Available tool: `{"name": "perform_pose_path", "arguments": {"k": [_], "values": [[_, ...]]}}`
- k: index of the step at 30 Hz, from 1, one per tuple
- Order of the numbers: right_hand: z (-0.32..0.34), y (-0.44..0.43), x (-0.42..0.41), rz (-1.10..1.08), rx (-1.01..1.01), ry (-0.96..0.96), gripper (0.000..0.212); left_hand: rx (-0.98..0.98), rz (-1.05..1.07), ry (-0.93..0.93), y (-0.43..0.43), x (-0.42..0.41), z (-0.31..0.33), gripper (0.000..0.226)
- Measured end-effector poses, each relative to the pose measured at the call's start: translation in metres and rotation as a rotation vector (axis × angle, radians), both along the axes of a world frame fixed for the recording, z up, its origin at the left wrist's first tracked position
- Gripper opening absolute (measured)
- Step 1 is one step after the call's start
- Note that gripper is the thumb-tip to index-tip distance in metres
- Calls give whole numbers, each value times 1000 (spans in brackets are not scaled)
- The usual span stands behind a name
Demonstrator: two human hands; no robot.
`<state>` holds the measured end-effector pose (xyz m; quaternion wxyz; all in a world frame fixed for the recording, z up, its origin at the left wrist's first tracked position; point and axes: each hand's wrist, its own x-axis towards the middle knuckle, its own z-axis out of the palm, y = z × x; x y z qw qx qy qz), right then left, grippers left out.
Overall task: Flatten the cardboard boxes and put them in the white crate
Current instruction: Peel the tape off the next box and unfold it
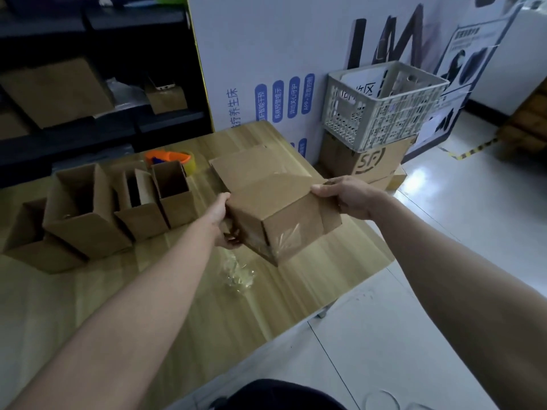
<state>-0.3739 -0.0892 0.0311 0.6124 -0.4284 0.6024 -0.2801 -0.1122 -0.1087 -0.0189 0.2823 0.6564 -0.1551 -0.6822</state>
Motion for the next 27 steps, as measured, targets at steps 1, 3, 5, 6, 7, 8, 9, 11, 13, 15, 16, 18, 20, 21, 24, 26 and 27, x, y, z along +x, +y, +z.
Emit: {"name": "perform_pose_path", "arguments": {"k": [1,3,5,6,7,8,9,11,13,15,16,18,20,21,24,26,27], "values": [[3,-4,4,-41,-28,7,43,-40,-13,4,0,0,1,51],[7,-14,13,-142,-53,90,41,-174,-57,-133,-1,-3,2,55],[7,-23,22,-224,-31,248,37,-481,-47,-402,0,-7,6,40],[6,-25,26,-254,-10,314,39,-663,-49,-474,1,-8,10,25],[4,-28,30,-277,9,361,42,-799,-102,-481,3,-9,15,14],[1,-29,33,-301,33,386,45,-894,-212,-467,7,-9,17,8],[0,-29,37,-325,60,397,47,-948,-359,-467,10,-9,17,7],[-4,-27,43,-374,115,397,48,-992,-658,-582,16,-7,9,11],[-11,-25,48,-419,160,398,47,-1038,-777,-705,17,-5,0,16],[-19,-21,49,-458,186,410,50,-1048,-826,-728,18,-3,-9,19],[-25,-19,48,-473,199,413,55,-1043,-861,-746,20,-3,-12,20],[-39,-13,44,-489,221,413,70,-1009,-929,-770,24,-4,-21,21],[-53,-8,40,-507,184,475,79,-960,-925,-726,30,-6,-27,20],[-58,-7,39,-504,128,553,78,-953,-911,-703,31,-8,-28,17],[-68,-5,31,-275,-111,892,82,-993,-930,-722,29,-20,-25,14],[-70,0,26,123,-164,1027,96,-1010,-952,-766,26,-27,-22,17],[-72,2,22,296,-157,1059,102,-1006,-964,-772,25,-31,-22,18]]}}
